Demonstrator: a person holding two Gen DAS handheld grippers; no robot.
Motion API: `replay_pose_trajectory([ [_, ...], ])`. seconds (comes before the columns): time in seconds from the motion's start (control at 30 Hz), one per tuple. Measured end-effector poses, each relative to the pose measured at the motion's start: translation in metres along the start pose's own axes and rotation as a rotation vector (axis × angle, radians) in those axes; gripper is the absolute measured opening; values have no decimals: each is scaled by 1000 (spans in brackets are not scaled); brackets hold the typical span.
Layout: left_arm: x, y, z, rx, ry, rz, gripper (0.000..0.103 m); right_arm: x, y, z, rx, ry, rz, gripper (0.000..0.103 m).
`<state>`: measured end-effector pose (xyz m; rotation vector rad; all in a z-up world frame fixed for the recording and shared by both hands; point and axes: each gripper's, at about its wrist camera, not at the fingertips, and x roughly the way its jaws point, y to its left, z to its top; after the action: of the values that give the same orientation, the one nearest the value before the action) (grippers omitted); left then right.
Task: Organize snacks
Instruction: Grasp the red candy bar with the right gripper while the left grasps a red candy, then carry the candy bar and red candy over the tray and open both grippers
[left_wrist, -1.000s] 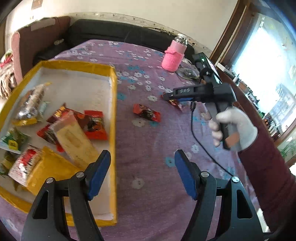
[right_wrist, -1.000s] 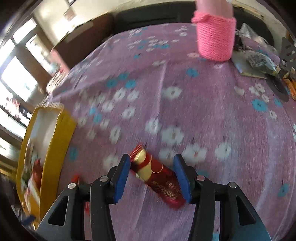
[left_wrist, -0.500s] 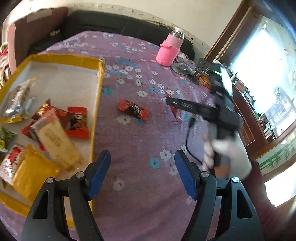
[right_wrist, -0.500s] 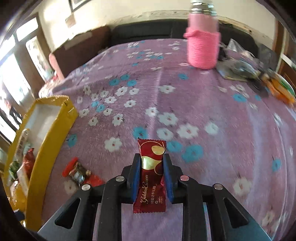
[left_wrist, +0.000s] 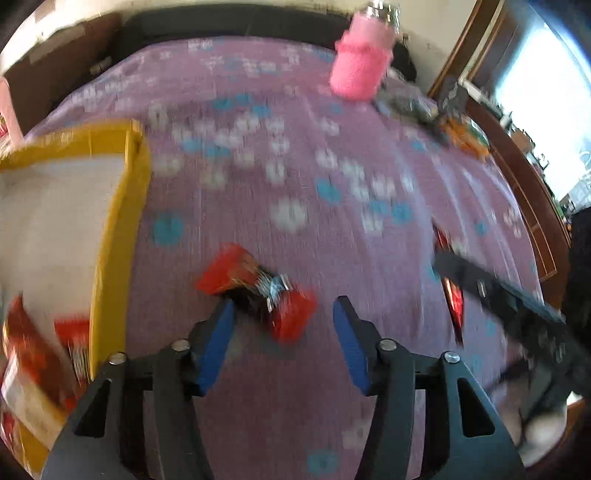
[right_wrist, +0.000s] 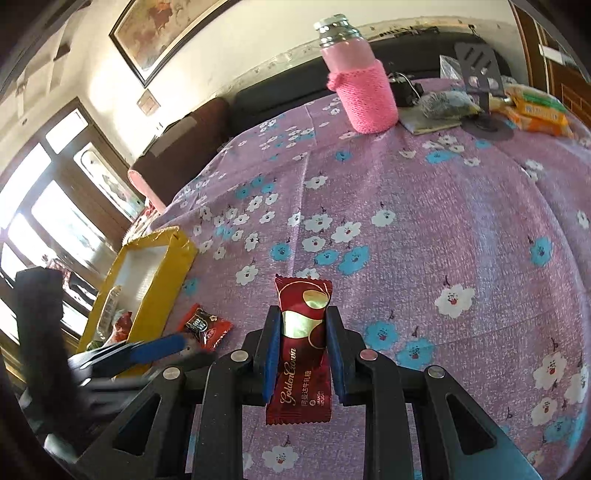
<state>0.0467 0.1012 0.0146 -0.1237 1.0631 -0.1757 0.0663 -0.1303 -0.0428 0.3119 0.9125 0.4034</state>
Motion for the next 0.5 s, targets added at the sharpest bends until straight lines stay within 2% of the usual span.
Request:
replay_pose_trajectory([
  [0.07, 7, -5, 6, 31, 9, 30, 27, -2, -3, 1, 13, -7, 5, 24],
  [0.2, 10, -15, 5, 85, 2, 58, 27, -4, -10, 2, 33, -18, -3, 24],
  [0.4, 13, -19, 9, 97, -26, 94, 30, -1, -17, 2, 63, -9, 4, 24],
  [0.5, 18, -32, 9, 183, -66, 181, 31, -1, -15, 2, 56, -11, 1, 24],
])
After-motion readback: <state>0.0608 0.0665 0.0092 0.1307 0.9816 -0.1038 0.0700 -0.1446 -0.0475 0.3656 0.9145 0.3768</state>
